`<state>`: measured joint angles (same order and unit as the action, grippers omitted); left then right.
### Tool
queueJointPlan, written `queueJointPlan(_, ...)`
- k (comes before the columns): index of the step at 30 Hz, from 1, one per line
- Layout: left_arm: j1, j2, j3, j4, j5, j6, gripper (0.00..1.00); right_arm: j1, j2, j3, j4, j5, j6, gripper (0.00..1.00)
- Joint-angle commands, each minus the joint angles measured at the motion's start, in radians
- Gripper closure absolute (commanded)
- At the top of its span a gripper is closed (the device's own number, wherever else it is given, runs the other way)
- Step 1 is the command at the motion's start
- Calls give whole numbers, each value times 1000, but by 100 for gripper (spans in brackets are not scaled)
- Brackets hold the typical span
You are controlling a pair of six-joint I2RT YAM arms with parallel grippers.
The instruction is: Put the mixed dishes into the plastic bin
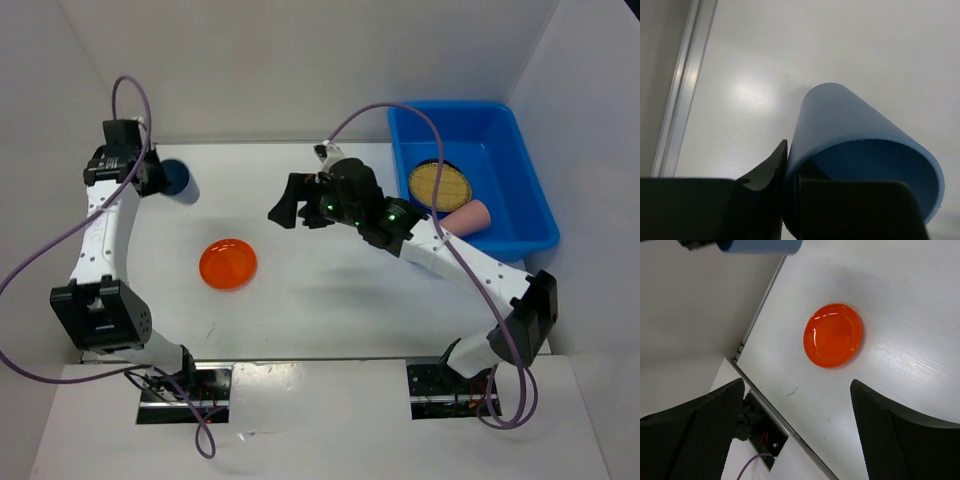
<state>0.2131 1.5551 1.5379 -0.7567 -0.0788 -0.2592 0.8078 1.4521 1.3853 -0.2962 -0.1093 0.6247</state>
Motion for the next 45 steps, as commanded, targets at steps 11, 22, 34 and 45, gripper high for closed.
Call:
queueJointPlan(11,-415,-6,91,-69,-62,-14,100,180,283,367,-121,447,27,42)
queueJointPlan(22,-506,3,91,-78,-62,-41,100,180,383,462,-173,606,72,50)
queueJointPlan(34,-506,-26,80,-78,-26,-41,100,116,464,497,-192,629,104,83)
queueJointPlan(45,-482,-44,80,17,180,-55,23,71,462,538,-245,623,113,100)
